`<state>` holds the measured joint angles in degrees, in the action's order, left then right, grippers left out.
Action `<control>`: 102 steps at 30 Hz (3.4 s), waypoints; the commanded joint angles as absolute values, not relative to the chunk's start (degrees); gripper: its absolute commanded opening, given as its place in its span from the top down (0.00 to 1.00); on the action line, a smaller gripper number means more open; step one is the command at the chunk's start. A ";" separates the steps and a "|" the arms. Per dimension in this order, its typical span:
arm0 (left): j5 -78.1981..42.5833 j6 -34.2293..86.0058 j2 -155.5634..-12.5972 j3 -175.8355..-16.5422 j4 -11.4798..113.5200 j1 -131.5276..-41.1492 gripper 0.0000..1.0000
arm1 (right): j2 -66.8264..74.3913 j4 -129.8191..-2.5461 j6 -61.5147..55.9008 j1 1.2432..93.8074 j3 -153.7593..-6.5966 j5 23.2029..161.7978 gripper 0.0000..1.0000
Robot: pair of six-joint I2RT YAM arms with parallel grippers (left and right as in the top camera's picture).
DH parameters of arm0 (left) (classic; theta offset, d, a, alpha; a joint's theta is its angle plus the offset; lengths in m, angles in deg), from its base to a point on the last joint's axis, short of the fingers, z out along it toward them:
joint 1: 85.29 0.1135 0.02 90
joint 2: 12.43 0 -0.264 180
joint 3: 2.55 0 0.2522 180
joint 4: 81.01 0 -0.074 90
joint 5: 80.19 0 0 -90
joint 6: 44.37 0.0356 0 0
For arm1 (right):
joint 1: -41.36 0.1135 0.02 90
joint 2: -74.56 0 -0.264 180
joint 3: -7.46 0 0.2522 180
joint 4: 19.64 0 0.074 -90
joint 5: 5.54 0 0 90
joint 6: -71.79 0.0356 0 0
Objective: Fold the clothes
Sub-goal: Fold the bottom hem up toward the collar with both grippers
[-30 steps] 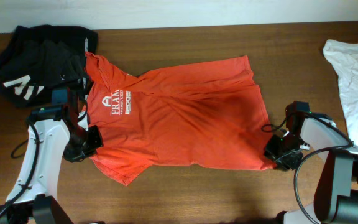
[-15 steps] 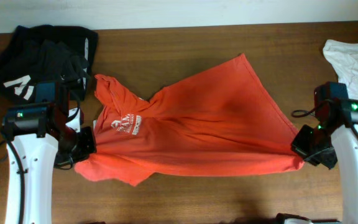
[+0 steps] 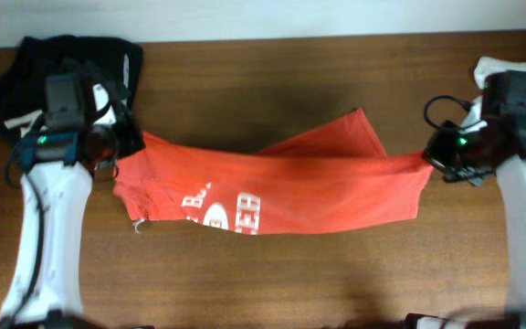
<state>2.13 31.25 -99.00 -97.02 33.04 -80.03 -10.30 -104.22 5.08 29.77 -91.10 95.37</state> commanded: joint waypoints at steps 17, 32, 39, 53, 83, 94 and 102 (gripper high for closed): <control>-4.39 35.45 -126.08 -136.84 -3.41 -80.01 1.00 | -21.71 -127.39 -12.03 26.38 -111.84 100.47 0.96; -0.67 36.96 -80.83 -110.53 -11.50 -79.99 1.00 | 9.61 -130.74 -8.29 23.93 -91.58 92.80 0.96; 3.61 36.04 -80.73 -92.34 1.42 -79.92 1.00 | 10.46 -128.51 -3.53 23.93 -87.20 86.76 0.96; 6.63 34.75 -99.43 -89.11 10.75 -67.09 0.99 | 11.09 -122.65 1.50 33.24 -61.72 96.93 0.96; -8.47 37.81 -100.22 -83.47 39.25 -74.20 0.35 | -2.13 -97.36 0.69 20.37 -72.54 94.48 0.01; -2.05 42.10 -119.89 -83.49 57.28 -79.03 0.39 | -25.08 -80.64 -4.45 25.99 -72.65 93.49 0.09; 2.41 42.10 -128.44 -83.49 61.89 -79.03 0.56 | -36.34 -75.02 -4.40 27.14 -72.65 92.25 0.39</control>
